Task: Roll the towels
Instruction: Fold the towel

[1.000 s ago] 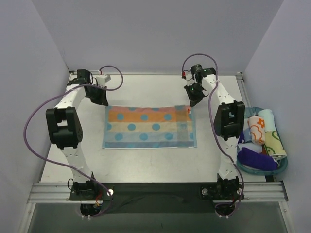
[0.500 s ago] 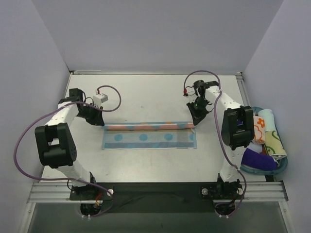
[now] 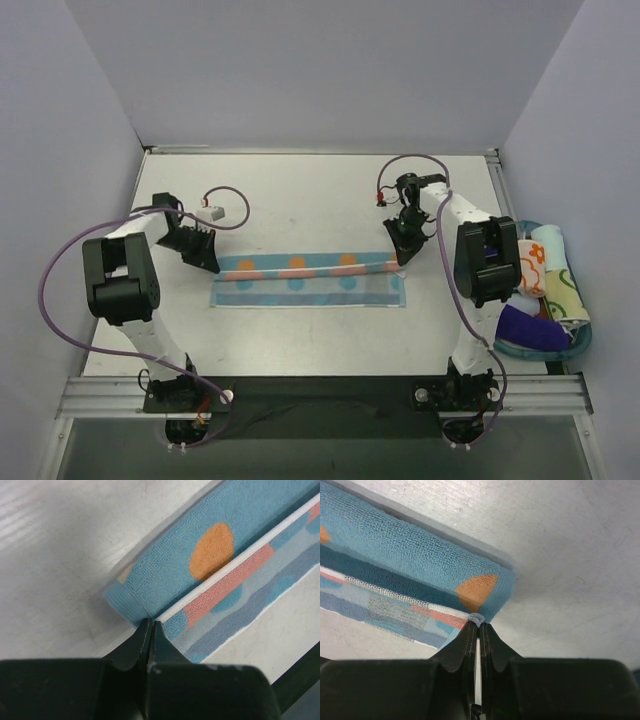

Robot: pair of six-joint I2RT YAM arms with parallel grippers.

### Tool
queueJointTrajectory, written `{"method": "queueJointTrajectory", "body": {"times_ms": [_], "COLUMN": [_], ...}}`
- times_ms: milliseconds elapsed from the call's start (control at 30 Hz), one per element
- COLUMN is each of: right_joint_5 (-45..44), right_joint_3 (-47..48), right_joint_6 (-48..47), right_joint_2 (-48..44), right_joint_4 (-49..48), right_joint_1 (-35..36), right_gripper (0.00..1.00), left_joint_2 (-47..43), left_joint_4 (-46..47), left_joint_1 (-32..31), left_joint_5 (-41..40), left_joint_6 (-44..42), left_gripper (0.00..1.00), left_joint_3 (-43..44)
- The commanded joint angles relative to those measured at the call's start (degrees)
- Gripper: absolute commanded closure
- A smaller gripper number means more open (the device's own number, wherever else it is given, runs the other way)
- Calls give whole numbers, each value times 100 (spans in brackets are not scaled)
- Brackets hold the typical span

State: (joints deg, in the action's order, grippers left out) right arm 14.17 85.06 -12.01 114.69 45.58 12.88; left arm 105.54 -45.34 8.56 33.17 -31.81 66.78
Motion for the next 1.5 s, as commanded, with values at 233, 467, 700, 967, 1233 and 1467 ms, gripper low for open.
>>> {"method": "queueJointTrajectory", "body": {"times_ms": [233, 467, 700, 967, 1233, 1467], "right_joint_5": [-248, -231, -231, -353, -653, -582], "right_joint_3": [670, 127, -849, -1158, -851, -551], "right_joint_6": [-56, -82, 49, 199, 129, 120], "right_joint_2": [-474, -1036, -959, -300, -44, -122], "right_joint_4": [750, 996, 524, 39, -23, 100], "right_joint_1": [47, 91, 319, 461, 346, 302], "right_gripper": [100, 100, 100, 100, 100, 100], "left_joint_2": [-525, -1095, -939, -183, -42, -103], "left_joint_4": [-677, -1266, -1074, -432, -344, -405], "left_joint_1": [76, 85, 67, 58, 58, 50], "left_joint_5": [181, 173, 32, -144, -56, 49], "left_joint_6": [-61, -527, -669, -431, -229, -115], "left_gripper": [100, 100, 100, 100, 100, 100], "left_joint_3": [915, 811, 143, -271, -166, -95]}}
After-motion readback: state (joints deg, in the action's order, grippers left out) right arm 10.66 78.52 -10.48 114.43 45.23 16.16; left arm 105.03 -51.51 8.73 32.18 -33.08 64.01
